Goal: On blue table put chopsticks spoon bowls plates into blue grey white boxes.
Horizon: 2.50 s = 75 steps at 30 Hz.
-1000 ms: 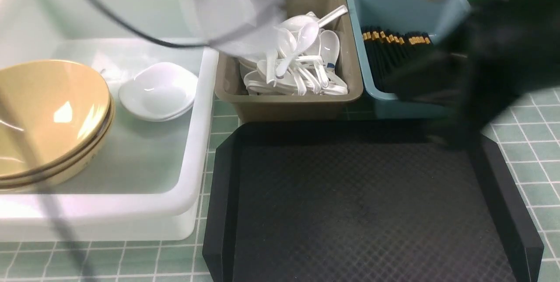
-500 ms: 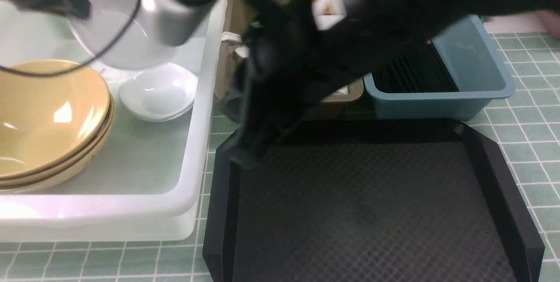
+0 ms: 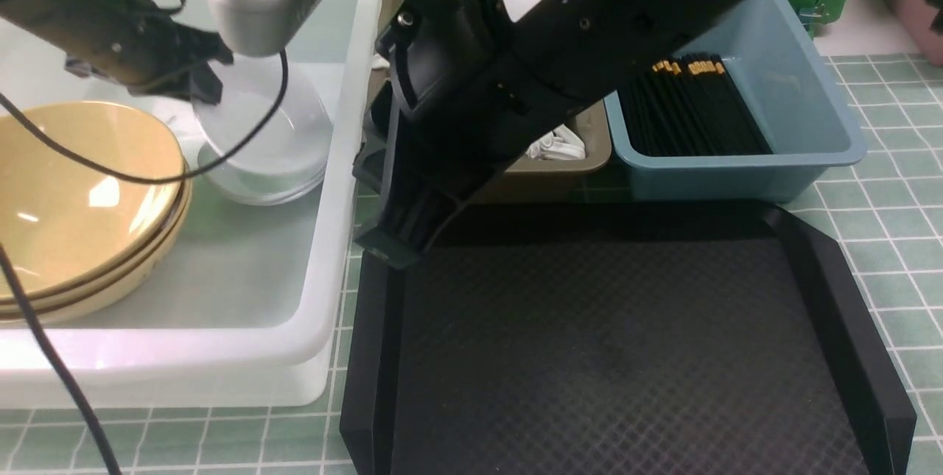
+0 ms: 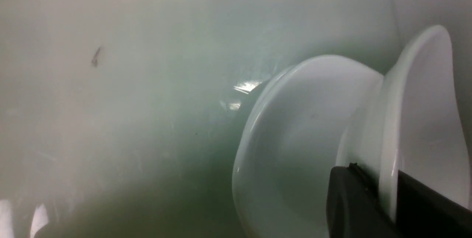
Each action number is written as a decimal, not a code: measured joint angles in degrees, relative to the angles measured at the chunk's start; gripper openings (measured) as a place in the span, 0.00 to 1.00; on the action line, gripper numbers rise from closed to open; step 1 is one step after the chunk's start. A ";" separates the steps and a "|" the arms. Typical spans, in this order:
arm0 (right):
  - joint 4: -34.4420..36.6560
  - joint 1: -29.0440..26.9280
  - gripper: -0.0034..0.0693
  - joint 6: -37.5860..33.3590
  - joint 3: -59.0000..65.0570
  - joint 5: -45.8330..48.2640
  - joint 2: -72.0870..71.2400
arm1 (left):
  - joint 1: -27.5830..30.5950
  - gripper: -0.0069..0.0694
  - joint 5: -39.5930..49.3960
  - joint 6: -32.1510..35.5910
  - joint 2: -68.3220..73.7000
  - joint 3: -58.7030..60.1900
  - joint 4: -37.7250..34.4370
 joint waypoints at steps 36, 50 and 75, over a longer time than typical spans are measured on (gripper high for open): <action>-12.36 -0.05 0.16 4.09 1.74 10.87 -7.22 | -12.99 0.10 24.68 -4.17 -20.91 -23.73 8.93; -12.58 -0.05 0.17 11.10 30.39 0.71 -34.36 | -15.81 0.09 20.04 -10.09 -58.19 21.61 16.81; -12.09 -0.05 0.18 14.34 58.68 -34.24 -57.32 | -15.81 0.09 -2.26 -11.62 -108.84 65.26 17.18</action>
